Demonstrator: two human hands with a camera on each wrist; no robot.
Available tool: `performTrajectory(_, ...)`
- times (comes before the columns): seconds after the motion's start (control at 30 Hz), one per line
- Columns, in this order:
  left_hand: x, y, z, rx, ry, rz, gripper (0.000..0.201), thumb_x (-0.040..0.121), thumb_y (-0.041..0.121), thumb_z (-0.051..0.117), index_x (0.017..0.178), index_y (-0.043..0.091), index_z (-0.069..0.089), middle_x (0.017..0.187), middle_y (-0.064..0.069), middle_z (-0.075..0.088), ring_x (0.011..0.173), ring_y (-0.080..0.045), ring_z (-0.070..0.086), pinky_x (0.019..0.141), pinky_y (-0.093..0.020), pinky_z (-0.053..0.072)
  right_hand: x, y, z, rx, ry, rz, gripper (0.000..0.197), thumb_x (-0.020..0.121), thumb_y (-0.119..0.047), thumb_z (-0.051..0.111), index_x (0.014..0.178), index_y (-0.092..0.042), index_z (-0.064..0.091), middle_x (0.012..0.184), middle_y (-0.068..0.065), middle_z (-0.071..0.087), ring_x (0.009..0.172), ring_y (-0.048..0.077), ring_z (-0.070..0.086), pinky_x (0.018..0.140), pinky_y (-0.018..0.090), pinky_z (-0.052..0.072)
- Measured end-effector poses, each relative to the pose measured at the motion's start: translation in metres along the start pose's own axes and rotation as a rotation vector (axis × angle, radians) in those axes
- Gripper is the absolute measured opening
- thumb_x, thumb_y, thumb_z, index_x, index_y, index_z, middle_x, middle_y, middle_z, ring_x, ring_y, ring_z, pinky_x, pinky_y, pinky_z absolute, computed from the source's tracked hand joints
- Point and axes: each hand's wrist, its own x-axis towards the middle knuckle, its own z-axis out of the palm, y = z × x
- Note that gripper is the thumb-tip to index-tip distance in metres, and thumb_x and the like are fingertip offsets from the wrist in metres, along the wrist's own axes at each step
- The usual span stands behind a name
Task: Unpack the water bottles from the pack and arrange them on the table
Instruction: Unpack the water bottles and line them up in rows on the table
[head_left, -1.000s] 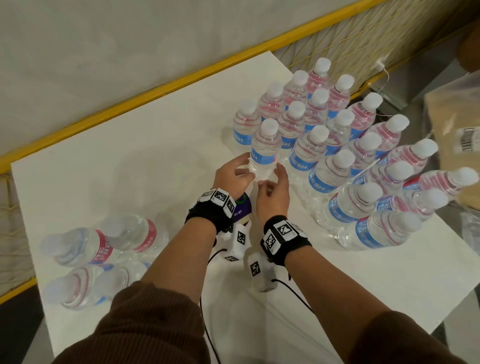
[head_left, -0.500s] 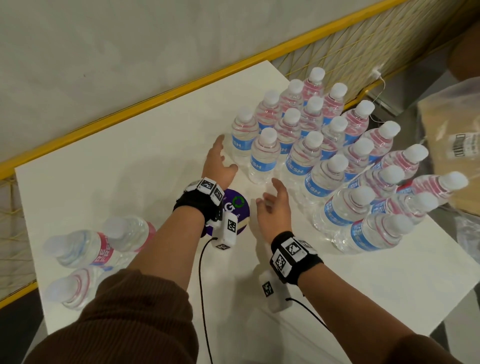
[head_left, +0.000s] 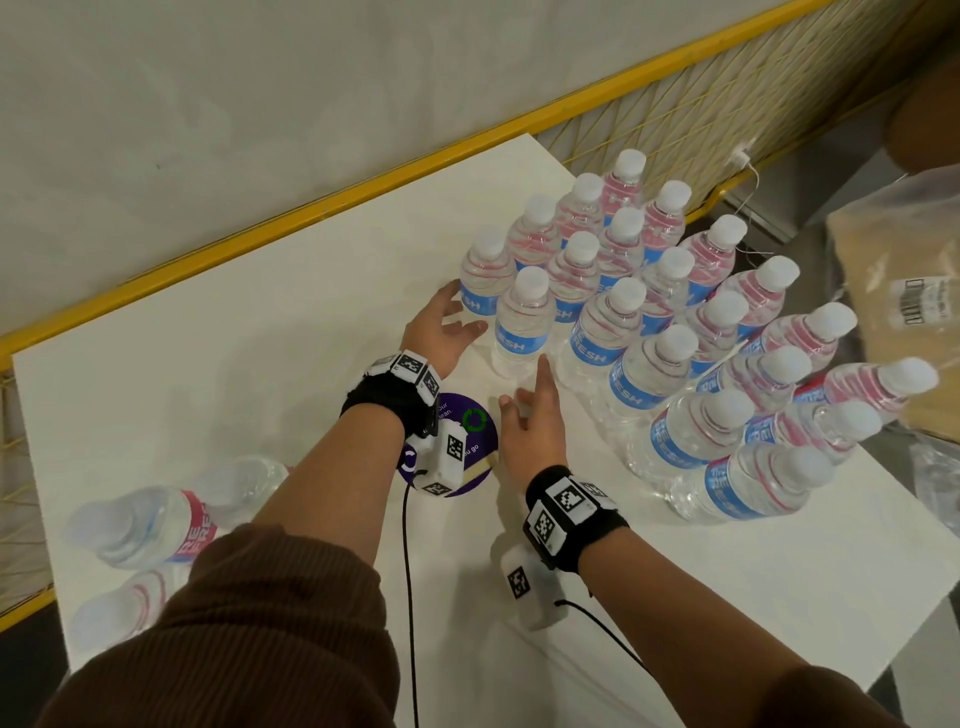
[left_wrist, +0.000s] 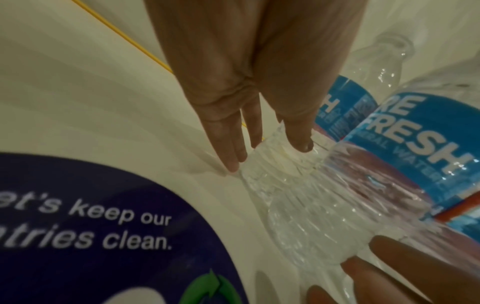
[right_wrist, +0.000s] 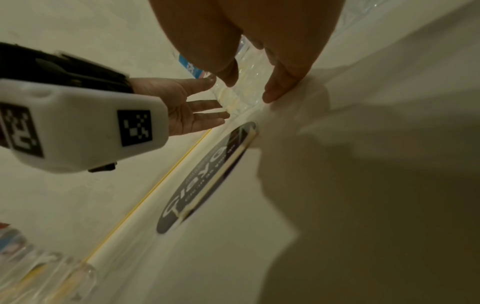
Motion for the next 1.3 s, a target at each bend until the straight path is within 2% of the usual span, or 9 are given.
performTrajectory(0.2,-0.003,0.005,0.002,0.048,-0.027,-0.006,0.071,0.086,0.024,0.066,0.146,0.025,0.030,0.142,-0.004,0.047,0.127,-0.021,0.050,0.099,-0.028,0.042,-0.002,-0.003,0.002,0.001,-0.003,-0.007,0.066,0.096,-0.017,0.048,0.150,-0.022,0.010,0.156,-0.002,0.019,0.135,0.015,0.039,0.106,0.023,0.033)
performTrajectory(0.3,-0.016,0.020,0.002,0.142,-0.042,-0.005,0.075,0.086,0.018,0.067,0.147,0.016,0.023,0.146,-0.009,0.039,0.128,-0.027,0.047,0.105,-0.034,0.040,-0.005,-0.004,-0.006,0.000,-0.022,-0.016,0.065,0.095,-0.017,0.050,0.149,-0.020,0.015,0.155,-0.002,0.018,0.133,0.016,0.040,0.107,0.026,0.035)
performTrajectory(0.4,-0.036,0.042,-0.004,0.267,0.014,0.012,0.064,0.086,0.018,0.064,0.142,0.012,0.033,0.144,-0.010,0.042,0.123,-0.027,0.051,0.104,-0.038,0.041,-0.020,-0.006,-0.016,-0.074,-0.055,-0.061,0.053,0.094,-0.013,0.052,0.142,-0.017,0.031,0.146,0.004,0.032,0.124,0.017,0.047,0.096,0.021,0.039)
performTrajectory(0.53,-0.081,0.069,-0.027,0.287,0.060,0.068,0.047,0.087,0.015,0.063,0.131,0.011,0.047,0.136,-0.010,0.049,0.118,-0.027,0.055,0.101,-0.039,0.043,-0.054,-0.018,-0.017,-0.185,-0.161,-0.212,0.043,0.091,-0.006,0.053,0.132,-0.014,0.043,0.133,0.005,0.044,0.110,0.014,0.051,0.095,0.032,0.048)
performTrajectory(0.7,-0.156,0.081,-0.075,0.357,0.134,0.082,0.034,0.087,0.012,0.061,0.121,0.012,0.057,0.121,-0.005,0.062,0.110,-0.020,0.058,0.090,-0.025,0.043,-0.100,-0.038,-0.011,-0.284,-0.262,-0.315,0.040,0.088,-0.007,0.057,0.127,-0.010,0.049,0.129,0.008,0.051,0.112,0.022,0.055,0.094,0.033,0.049)
performTrajectory(0.9,-0.241,0.056,-0.125,0.320,0.325,0.129,0.022,0.084,0.009,0.061,0.105,0.013,0.066,0.109,-0.005,0.068,0.101,-0.022,0.064,0.092,-0.029,0.048,-0.158,-0.054,0.005,-0.275,-0.345,-0.409,0.037,0.088,-0.011,0.060,0.124,-0.011,0.053,0.124,0.006,0.056,0.109,0.019,0.056,0.093,0.024,0.043)
performTrajectory(1.0,-0.271,0.031,-0.138,0.360,0.503,0.156,0.026,0.085,0.008,0.058,0.109,0.014,0.065,0.116,-0.007,0.062,0.108,-0.022,0.057,0.091,-0.024,0.040,-0.175,-0.055,0.021,-0.193,-0.322,-0.348,0.036,0.088,-0.012,0.060,0.123,-0.011,0.053,0.122,0.008,0.056,0.101,0.017,0.055,0.091,0.027,0.046)
performTrajectory(1.17,-0.299,-0.015,-0.151,0.329,0.779,0.145,0.033,0.079,0.001,0.056,0.110,0.007,0.062,0.119,-0.022,0.051,0.110,-0.037,0.051,0.098,-0.038,0.039,-0.194,-0.053,0.041,-0.113,-0.301,-0.223,0.037,0.089,-0.008,0.054,0.126,-0.011,0.051,0.125,0.013,0.053,0.099,0.019,0.054,0.087,0.026,0.043)
performTrajectory(1.3,-0.301,-0.042,-0.157,0.205,0.680,-0.039,0.042,0.080,0.005,0.059,0.121,0.006,0.052,0.126,-0.023,0.048,0.114,-0.036,0.050,0.099,-0.041,0.041,-0.209,-0.058,0.056,-0.222,-0.426,-0.262,0.049,0.087,-0.011,0.057,0.134,-0.016,0.045,0.131,0.019,0.048,0.119,0.032,0.050,0.102,0.039,0.041)
